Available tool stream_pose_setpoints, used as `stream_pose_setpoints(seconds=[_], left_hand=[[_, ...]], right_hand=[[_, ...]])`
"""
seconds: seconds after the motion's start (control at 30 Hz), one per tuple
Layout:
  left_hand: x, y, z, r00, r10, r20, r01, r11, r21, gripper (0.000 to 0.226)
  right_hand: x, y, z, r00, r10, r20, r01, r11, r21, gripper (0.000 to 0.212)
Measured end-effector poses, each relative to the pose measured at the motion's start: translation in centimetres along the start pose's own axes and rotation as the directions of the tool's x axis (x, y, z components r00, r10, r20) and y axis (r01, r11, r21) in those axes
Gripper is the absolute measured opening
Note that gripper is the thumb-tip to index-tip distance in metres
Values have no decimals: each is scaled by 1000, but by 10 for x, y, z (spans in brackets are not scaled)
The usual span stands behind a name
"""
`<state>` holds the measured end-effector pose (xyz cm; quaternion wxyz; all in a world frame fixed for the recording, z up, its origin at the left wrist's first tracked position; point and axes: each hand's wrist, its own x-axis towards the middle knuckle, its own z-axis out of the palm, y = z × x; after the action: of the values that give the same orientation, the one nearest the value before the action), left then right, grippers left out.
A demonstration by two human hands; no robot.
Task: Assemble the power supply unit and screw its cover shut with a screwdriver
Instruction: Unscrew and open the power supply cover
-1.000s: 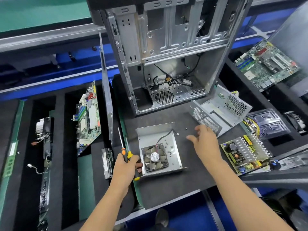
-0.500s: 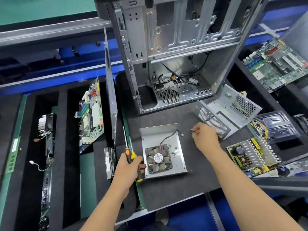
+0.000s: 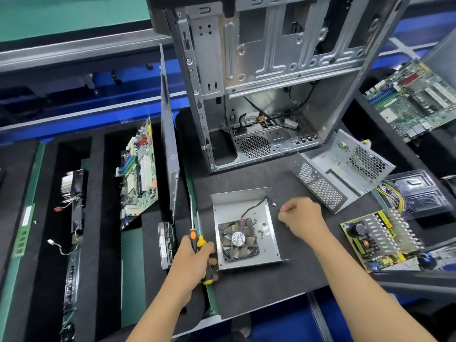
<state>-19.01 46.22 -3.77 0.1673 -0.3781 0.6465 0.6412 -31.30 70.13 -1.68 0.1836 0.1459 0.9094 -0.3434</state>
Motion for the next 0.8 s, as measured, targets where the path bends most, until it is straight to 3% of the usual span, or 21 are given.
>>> stream_pose_setpoints(seconds=[0.1,0.2,0.67,0.8], left_hand=[[-8,-2,4,995,-95,44,102,972,-212,16],[-12,-7,14,996,-86,39,94,942,-323,9],[3,5,28,992,47,-115,-83,937,-339,12],[11,14,30,985,100,-142,-141,938,-317,13]], right_hand=[[-31,11,11,997,44,64,-49,995,88,13],[-44,13,23,998,54,25,-58,984,167,15],[-4,-18,33,1000,-30,7,27,953,303,10],[14,-34,31,998,-3,-55,23,934,356,12]])
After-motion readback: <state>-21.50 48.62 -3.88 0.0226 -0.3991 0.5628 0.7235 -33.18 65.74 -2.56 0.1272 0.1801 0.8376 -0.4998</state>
